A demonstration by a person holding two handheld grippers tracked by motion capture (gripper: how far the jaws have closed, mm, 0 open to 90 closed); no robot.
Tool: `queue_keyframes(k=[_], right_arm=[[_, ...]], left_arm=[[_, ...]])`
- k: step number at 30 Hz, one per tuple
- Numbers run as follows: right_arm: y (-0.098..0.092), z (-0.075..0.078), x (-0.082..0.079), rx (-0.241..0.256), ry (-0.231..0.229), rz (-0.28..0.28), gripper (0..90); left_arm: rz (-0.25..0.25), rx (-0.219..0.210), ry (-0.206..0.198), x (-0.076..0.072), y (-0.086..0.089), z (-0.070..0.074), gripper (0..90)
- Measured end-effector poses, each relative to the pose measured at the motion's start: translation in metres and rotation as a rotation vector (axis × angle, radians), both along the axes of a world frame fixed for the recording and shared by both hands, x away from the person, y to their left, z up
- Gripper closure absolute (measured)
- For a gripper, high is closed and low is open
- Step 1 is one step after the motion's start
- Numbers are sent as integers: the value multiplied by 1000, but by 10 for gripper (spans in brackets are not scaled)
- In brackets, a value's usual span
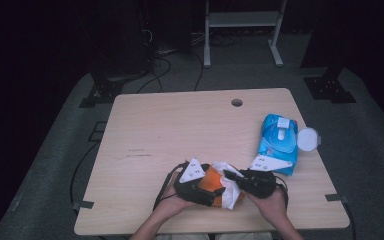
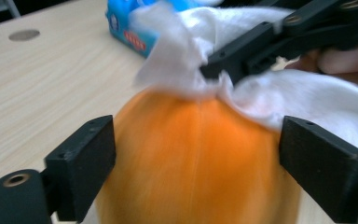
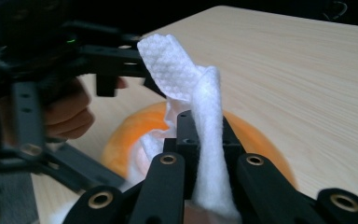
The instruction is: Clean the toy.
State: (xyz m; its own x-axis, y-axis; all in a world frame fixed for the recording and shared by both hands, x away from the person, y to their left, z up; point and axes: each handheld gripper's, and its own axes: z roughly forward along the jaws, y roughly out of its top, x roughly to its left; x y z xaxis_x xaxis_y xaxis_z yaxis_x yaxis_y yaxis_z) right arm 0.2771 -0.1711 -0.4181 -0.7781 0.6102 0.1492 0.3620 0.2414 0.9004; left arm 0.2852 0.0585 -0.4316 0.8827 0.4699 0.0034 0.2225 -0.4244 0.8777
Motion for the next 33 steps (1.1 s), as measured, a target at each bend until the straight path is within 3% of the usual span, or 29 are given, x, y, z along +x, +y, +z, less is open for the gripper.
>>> queue_keyframes(k=[1,3,5,7,11,13,17,19,21,23,26,28,32,33], right_arm=[[3,0,-1,-29,-16,0,838],[-4,-4,4,-5,11,-14,838],[-16,-9,10,-17,22,-65,838],[-26,-15,14,2,58,-99,837],[-16,-9,9,31,45,-59,836],[-10,-6,6,29,28,-31,836],[-21,-16,14,40,67,-61,836],[-30,-24,19,15,94,-109,836],[-34,-30,21,47,135,-112,836],[-29,-25,18,60,124,-88,836],[-22,-10,13,106,83,-33,835],[-21,-8,12,102,71,-21,835],[-31,-29,21,69,135,-59,835],[-34,-33,24,83,165,-67,834]], left_arm=[[-3,-1,8,1,3,-1,193],[-2,-3,20,3,11,-2,235],[2,-7,42,6,17,-4,250],[-8,-24,67,9,20,-5,242],[-15,-56,41,6,11,1,114],[-13,-16,23,5,9,0,153],[-2,-8,51,10,19,-4,248],[7,-24,70,13,26,-5,254],[16,-39,83,15,30,-5,243],[23,-36,85,16,28,-5,183],[18,-46,136,20,25,-11,111],[17,-46,140,20,27,-11,146],[21,-35,124,19,30,-9,219],[18,-39,124,18,30,-10,219]])
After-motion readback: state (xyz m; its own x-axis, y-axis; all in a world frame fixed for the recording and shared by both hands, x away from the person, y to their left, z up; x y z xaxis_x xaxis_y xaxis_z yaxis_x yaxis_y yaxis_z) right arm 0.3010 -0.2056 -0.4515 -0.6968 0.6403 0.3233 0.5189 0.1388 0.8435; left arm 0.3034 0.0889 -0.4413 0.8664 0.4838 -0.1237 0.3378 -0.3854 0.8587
